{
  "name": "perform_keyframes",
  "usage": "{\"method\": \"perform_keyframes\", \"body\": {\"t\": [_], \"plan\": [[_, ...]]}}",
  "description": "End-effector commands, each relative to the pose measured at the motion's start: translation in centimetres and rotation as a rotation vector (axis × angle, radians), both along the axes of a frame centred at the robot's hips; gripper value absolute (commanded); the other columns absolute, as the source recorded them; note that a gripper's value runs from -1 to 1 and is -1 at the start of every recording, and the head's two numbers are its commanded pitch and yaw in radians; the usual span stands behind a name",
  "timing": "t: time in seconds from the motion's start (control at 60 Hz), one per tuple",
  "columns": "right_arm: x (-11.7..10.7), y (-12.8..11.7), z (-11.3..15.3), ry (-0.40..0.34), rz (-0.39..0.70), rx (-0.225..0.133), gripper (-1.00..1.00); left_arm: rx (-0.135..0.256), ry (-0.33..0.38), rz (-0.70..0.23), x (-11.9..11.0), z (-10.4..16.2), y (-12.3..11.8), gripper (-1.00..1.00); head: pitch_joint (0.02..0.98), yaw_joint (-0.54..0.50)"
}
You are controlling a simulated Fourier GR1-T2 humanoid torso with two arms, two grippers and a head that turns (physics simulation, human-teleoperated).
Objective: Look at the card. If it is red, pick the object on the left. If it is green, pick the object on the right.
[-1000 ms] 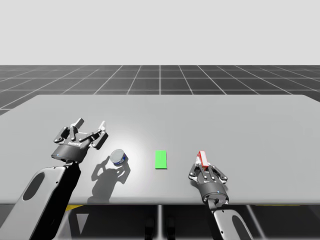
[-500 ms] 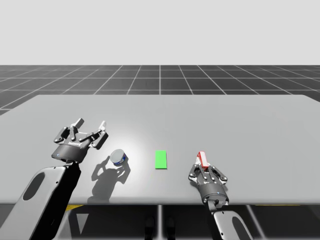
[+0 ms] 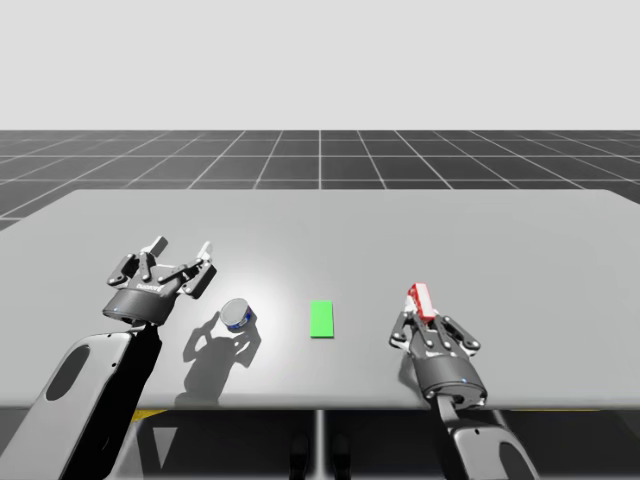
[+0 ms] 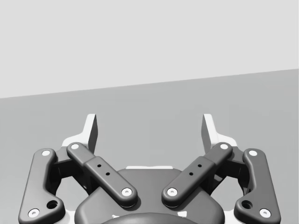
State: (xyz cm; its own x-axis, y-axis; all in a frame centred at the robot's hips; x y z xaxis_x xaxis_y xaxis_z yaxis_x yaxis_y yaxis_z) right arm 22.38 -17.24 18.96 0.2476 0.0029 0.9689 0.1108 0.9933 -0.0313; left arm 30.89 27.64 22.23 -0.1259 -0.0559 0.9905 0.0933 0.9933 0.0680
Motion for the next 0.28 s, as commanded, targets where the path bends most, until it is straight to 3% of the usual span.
{"method": "perform_keyframes", "body": {"t": [0.017, 0.283], "plan": [[1.2, -1.0, 5.0, -0.126, -0.079, -0.001, 1.00, -0.001, -0.001, 0.002, 0.0, 0.1, 0.1, -1.00, 0.470, -0.39], [1.0, -1.3, 13.2, -0.348, -0.084, -0.026, 1.00, -0.001, -0.001, 0.002, 0.0, 0.1, 0.1, -1.00, 0.473, -0.38]]}}
